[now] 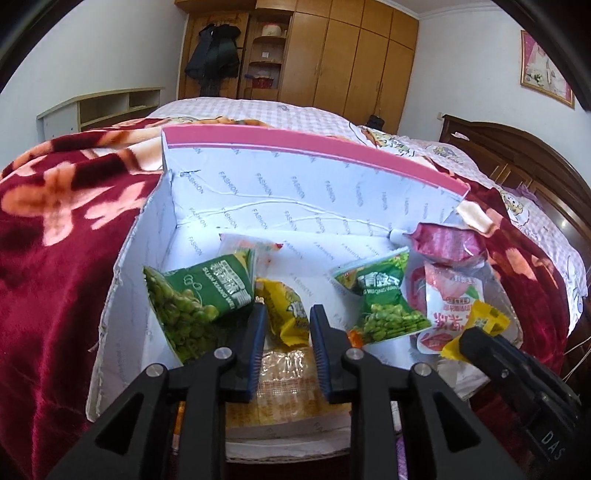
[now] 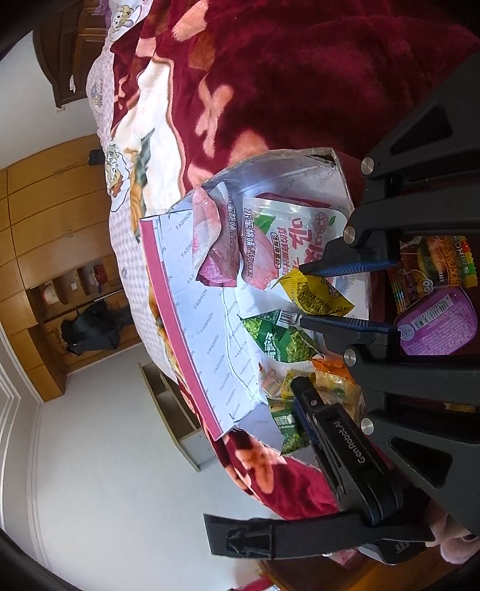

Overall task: Organize snacks
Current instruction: 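Carry both yellow candies over the pink box, then open both tools to drop the yellow candies into the box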

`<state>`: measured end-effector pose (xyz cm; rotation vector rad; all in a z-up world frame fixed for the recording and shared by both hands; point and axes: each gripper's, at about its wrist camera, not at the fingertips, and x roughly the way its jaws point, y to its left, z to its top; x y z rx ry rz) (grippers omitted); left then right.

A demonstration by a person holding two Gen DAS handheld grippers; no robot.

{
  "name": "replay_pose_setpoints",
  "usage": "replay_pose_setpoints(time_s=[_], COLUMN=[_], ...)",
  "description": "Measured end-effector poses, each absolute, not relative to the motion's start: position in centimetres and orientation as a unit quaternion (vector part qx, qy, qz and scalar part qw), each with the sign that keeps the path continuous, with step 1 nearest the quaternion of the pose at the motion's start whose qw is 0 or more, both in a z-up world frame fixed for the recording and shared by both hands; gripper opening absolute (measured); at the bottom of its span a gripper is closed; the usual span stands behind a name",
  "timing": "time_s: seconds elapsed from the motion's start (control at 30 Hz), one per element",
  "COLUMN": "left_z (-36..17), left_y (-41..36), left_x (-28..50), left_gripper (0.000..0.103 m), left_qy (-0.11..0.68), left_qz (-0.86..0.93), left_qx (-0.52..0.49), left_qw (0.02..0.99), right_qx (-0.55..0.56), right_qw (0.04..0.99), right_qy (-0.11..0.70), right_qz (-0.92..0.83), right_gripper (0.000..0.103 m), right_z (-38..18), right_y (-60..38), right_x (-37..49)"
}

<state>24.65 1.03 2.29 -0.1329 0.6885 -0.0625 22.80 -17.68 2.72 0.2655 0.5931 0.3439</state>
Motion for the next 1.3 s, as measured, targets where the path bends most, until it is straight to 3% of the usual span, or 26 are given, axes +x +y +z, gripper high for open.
replay_pose_setpoints(time_s=[0.07, 0.3, 0.4, 0.47, 0.53, 0.63, 1.3], left_z=[2.3, 2.2, 2.4, 2.6, 3.0, 3.4, 5.5], left_y=[0.8, 0.5, 0.3, 0.2, 0.0, -0.4, 0.7], left_x=[24.5, 24.3, 23.9, 23.6, 23.2, 22.7, 18.7], left_gripper=[0.037, 0.039, 0.047, 0.056, 0.063, 0.064, 0.068], left_qy=[0.335, 0.332, 0.329, 0.326, 0.32, 0.311, 0.309], left_qz=[-0.039, -0.038, -0.04, -0.04, -0.036, -0.028, -0.017], left_qx=[-0.063, -0.055, -0.056, -0.055, -0.049, -0.033, -0.052], left_qw=[0.939, 0.941, 0.942, 0.943, 0.946, 0.949, 0.95], right_qx=[0.125, 0.129, 0.134, 0.14, 0.14, 0.134, 0.142], right_qw=[0.935, 0.934, 0.934, 0.933, 0.934, 0.937, 0.943], right_qy=[0.288, 0.287, 0.285, 0.283, 0.276, 0.266, 0.243], right_qz=[0.165, 0.167, 0.17, 0.175, 0.179, 0.18, 0.179], right_gripper=[0.022, 0.022, 0.022, 0.024, 0.034, 0.043, 0.052], right_z=[2.7, 2.6, 2.6, 2.6, 2.8, 3.2, 4.6], right_y=[-17.5, -17.5, -17.7, -17.8, -17.7, -17.5, -18.6], right_x=[22.7, 22.9, 22.9, 22.9, 22.6, 22.1, 19.5])
